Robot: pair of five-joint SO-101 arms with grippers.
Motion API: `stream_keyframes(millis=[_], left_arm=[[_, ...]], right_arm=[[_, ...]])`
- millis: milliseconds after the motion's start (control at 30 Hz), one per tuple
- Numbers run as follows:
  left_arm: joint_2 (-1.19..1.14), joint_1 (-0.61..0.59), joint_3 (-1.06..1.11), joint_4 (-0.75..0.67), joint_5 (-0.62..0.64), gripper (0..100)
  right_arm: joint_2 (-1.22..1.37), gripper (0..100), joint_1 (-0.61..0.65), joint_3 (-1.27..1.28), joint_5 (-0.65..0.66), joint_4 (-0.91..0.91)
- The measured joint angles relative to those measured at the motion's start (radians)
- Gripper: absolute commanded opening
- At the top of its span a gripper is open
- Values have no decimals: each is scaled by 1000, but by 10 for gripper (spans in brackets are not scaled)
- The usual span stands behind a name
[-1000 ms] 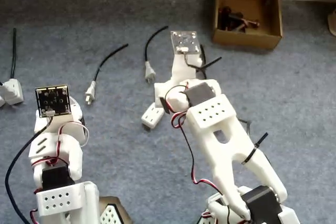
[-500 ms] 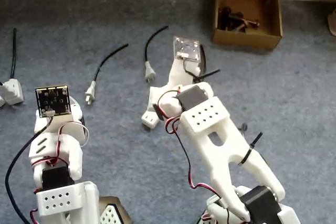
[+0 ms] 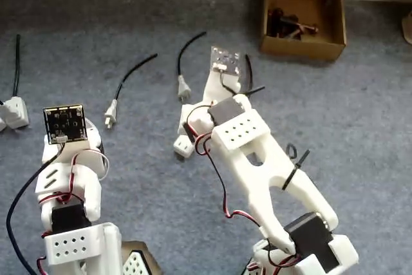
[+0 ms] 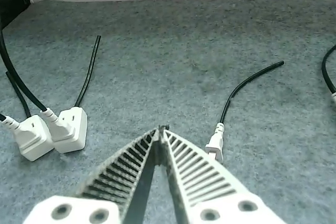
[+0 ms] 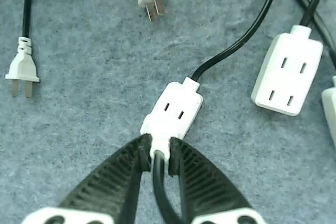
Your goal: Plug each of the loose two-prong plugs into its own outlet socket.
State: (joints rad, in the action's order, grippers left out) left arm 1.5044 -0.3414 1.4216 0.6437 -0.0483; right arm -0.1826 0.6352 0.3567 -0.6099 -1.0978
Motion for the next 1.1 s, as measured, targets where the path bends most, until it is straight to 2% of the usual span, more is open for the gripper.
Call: stream_keyframes(millis=[1100], left_arm=[[0,0,0,0,0,6]], right_arm=[[6,5,-41,-6,0,49]])
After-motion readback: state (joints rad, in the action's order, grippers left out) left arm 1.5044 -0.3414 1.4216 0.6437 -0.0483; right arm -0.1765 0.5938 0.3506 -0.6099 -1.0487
